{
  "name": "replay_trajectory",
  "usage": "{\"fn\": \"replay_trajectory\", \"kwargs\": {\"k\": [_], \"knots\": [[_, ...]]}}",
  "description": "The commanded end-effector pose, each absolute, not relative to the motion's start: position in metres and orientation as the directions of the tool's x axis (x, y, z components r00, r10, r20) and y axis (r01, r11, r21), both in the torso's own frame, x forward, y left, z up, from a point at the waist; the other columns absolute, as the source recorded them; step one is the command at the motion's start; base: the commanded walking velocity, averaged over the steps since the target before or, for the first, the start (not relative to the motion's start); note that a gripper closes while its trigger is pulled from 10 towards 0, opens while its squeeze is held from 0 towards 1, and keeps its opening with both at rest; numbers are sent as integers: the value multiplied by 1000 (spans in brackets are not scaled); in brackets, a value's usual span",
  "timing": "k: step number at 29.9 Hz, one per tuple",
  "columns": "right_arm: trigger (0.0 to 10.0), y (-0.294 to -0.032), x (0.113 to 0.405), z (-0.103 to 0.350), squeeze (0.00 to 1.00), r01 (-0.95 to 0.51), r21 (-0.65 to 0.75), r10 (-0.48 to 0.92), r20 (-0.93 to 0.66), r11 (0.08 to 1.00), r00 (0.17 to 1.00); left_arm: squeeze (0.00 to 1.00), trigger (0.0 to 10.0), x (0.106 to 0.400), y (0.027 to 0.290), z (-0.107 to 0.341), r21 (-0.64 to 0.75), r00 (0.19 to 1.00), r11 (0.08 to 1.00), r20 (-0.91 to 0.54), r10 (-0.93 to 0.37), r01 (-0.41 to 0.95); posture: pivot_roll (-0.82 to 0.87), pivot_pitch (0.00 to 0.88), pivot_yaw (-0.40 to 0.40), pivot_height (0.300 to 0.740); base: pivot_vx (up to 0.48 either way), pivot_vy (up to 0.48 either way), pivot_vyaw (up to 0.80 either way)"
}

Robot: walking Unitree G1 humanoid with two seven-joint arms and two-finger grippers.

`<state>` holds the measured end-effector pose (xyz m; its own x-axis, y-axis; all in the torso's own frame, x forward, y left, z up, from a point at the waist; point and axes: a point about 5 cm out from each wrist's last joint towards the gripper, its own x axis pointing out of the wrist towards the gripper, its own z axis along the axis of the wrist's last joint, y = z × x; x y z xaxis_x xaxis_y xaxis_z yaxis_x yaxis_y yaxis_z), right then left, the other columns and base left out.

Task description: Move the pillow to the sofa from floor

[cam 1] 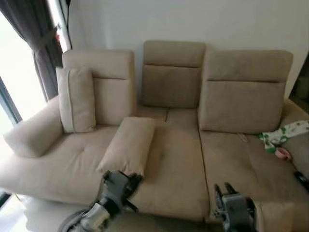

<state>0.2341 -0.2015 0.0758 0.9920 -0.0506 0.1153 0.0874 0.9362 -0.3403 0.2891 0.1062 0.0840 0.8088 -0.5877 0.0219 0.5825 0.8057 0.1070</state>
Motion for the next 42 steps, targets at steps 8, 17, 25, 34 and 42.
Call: {"fn": "replay_trajectory", "kwargs": {"k": [8,17,25,34,42], "knots": [[10000,-196,235,74,0,74,-331,-38,114,941,993,0,10000,291,116,81,121,823,817,1,-569,564,87,0,38,740,0,-259,0],[10000,-195,236,75,0,72,-330,-35,118,941,992,0,10000,291,116,81,121,823,817,2,-567,563,87,0,37,740,0,-255,0],[10000,-194,237,76,0,74,-328,-35,124,942,992,0,10000,293,116,82,124,823,817,3,-568,563,86,0,40,740,0,-252,0],[10000,-193,237,77,0,75,-327,-36,125,942,991,0,10000,293,116,82,126,821,815,4,-570,565,85,0,43,740,0,-166,0],[10000,-194,237,77,0,74,-329,-34,126,941,991,0,10000,293,116,83,111,824,819,10,-567,563,84,0,39,740,0,0,0]]}}
